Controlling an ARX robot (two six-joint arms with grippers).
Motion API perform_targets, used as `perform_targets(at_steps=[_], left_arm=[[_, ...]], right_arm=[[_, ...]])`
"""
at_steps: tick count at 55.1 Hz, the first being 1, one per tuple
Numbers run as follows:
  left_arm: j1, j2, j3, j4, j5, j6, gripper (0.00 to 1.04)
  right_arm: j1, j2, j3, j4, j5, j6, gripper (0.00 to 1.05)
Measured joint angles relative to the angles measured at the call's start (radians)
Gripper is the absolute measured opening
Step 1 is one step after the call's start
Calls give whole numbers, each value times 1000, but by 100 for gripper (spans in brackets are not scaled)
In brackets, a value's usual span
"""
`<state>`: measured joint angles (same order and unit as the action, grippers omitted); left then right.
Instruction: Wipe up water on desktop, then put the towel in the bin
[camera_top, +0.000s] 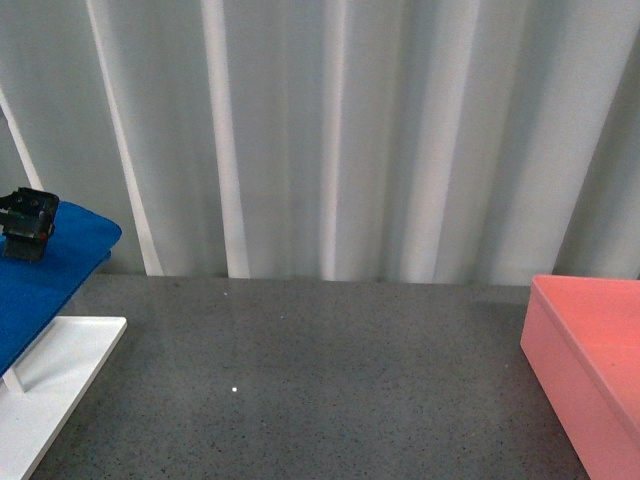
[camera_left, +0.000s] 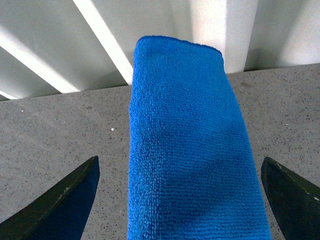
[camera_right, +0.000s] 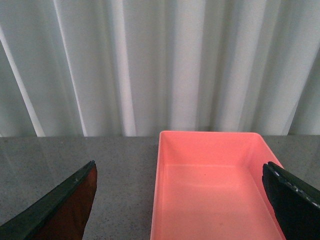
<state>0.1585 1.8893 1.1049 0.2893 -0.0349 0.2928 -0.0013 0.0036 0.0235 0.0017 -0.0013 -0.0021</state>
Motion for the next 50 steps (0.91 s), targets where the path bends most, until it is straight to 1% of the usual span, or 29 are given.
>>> perform_targets(at_steps=[9, 29, 36, 38, 44, 50], left_arm=[[11, 23, 1, 0, -1, -2, 98], [42, 72, 4, 20, -43, -35, 98], [40, 72, -4, -3, -31, -73, 98], [39, 72, -5, -17, -30, -82, 96], [33, 72, -14, -47, -2, -108, 76], [29, 72, -23, -48, 14, -115, 60]], right_arm=[[0, 0, 0, 0, 0, 0, 98], [0, 0, 0, 0, 0, 0, 98], [0, 0, 0, 0, 0, 0, 98], [0, 0, 0, 0, 0, 0, 98], [0, 0, 0, 0, 0, 0, 98], [0, 0, 0, 0, 0, 0, 98]])
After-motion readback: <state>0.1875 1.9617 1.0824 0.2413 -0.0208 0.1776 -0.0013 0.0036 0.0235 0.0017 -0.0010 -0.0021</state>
